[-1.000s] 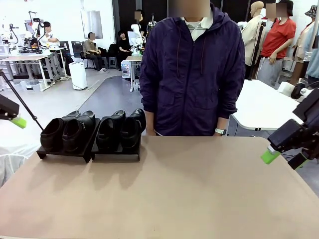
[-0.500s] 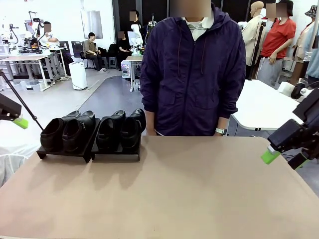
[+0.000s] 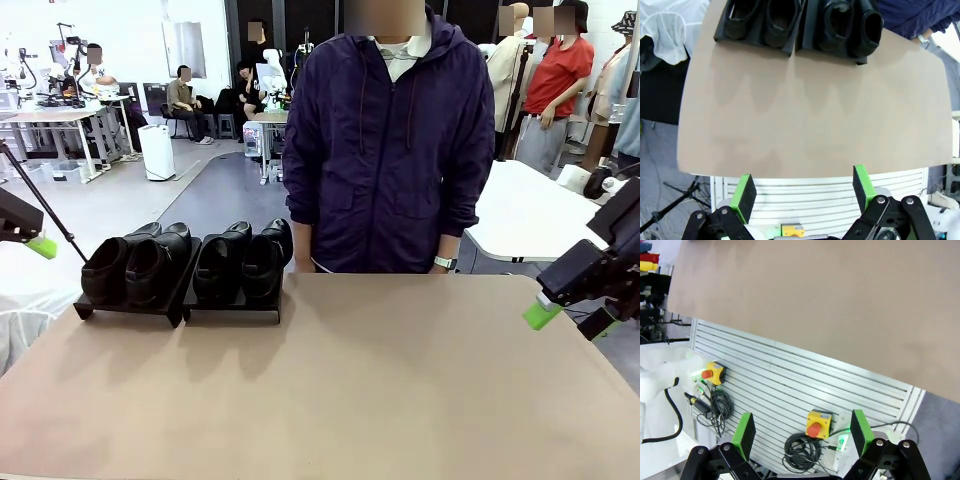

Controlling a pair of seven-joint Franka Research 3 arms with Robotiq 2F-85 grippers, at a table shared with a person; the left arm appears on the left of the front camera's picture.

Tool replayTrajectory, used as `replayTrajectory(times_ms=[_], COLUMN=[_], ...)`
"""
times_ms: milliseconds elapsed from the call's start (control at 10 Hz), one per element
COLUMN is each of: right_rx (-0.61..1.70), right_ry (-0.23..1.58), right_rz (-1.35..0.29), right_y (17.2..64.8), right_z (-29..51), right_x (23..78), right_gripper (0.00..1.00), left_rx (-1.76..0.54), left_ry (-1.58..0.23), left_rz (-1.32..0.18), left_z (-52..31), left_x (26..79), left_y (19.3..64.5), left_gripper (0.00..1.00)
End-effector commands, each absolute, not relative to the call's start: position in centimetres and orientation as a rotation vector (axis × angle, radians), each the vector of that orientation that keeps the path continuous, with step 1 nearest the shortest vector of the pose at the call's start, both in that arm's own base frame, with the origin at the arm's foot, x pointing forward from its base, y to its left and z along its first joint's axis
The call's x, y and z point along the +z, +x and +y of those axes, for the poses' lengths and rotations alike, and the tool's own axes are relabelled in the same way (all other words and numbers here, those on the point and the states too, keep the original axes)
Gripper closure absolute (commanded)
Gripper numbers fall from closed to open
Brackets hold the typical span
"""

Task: Organize the shoes by placing them on the stand.
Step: Place the Shoe from the middle of the table onto the Shoes Stand.

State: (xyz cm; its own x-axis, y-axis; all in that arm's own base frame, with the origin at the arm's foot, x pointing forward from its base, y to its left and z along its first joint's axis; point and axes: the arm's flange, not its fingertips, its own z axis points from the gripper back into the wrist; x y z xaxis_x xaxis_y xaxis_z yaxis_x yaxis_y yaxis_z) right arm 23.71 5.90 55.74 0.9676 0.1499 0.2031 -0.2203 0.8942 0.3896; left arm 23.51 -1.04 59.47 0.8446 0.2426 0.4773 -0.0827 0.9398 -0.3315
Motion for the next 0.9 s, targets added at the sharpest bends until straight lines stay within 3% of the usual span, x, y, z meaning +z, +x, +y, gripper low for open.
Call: replayTrajectory(times_ms=[0, 800], right_rx=[0.2, 0.2], right_ry=[0.451, 0.451], right_rz=[-0.172, -0.172], right_y=[23.75, 23.75], right_z=[5.8, 5.8], right_x=[55.87, 55.87], right_gripper=[0.0, 0.0], left_rx=[0.178, 0.178], left_ry=[-0.3, -0.3], left_rz=[-0.541, -0.541], left_z=[-1.12, -1.12], left_x=[59.22, 59.22], left_y=[23.26, 23.26], left_gripper=[0.0, 0.0])
